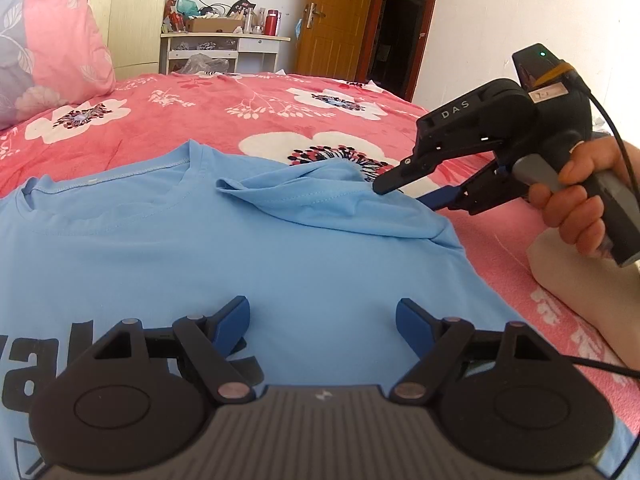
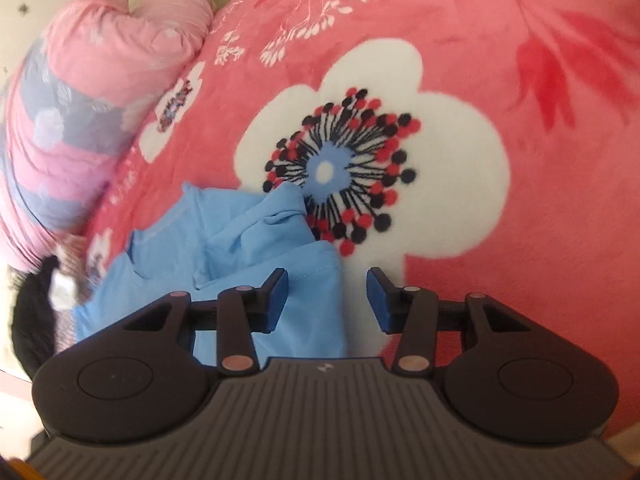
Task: Fold clothes
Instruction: 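Open the right gripper and withdraw it from the folded sleeve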
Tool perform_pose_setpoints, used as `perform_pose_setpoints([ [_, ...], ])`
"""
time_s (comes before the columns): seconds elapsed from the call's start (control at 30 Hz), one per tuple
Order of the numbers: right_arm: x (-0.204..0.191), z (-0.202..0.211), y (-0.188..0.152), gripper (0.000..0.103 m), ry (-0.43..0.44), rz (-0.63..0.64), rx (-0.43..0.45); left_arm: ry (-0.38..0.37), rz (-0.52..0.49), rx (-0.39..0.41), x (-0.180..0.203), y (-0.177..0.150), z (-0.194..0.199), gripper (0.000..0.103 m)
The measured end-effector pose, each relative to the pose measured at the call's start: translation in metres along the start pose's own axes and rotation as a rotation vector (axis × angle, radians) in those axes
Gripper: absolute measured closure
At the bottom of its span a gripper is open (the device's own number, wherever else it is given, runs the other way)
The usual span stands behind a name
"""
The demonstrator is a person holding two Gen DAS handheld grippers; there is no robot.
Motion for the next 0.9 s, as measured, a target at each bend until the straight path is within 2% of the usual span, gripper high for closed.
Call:
perform_pose_setpoints([
  [0.1, -0.004, 0.006, -0.004, 0.092, 0.020, 0.029, 0.039, -0.003, 0.003, 0.001, 0.000, 0.000, 0.000, 0.021],
  [0.2, -0.019, 0.017, -0.014, 0.097, 0.031, 0.102, 0.083, -0.006, 0.006, 0.001, 0.000, 0.000, 0.000, 0.021],
  [0.4, -0.053, 0.039, -0.037, 0.098, 0.044, 0.275, 0.167, -0.031, 0.033, 0.005, -0.005, 0.002, 0.000, 0.021],
  [0.47, -0.073, 0.041, -0.059, 0.098, 0.014, 0.402, 0.171, -0.027, 0.029, 0.004, -0.004, 0.002, 0.000, 0.021],
  [0.57, -0.087, 0.029, -0.087, 0.098, -0.055, 0.492, 0.141, -0.022, 0.024, 0.002, -0.004, 0.002, -0.001, 0.021],
  [0.73, -0.080, 0.014, -0.110, 0.098, -0.120, 0.460, 0.172, -0.023, 0.026, 0.001, -0.004, 0.002, -0.001, 0.021],
  [0.9, -0.075, 0.006, -0.125, 0.095, -0.134, 0.452, 0.227, -0.026, 0.026, 0.000, -0.005, 0.002, -0.001, 0.021],
])
Point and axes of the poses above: each gripper's, at about its wrist camera, not at the fingertips, and z roughly against the way its jaws point, x to its right, y to its top, the point moved 2 cm from there along -z, roughly the way its jaws point, and after that the axes turned 7 degrees about -x, right-handed, at the moved point
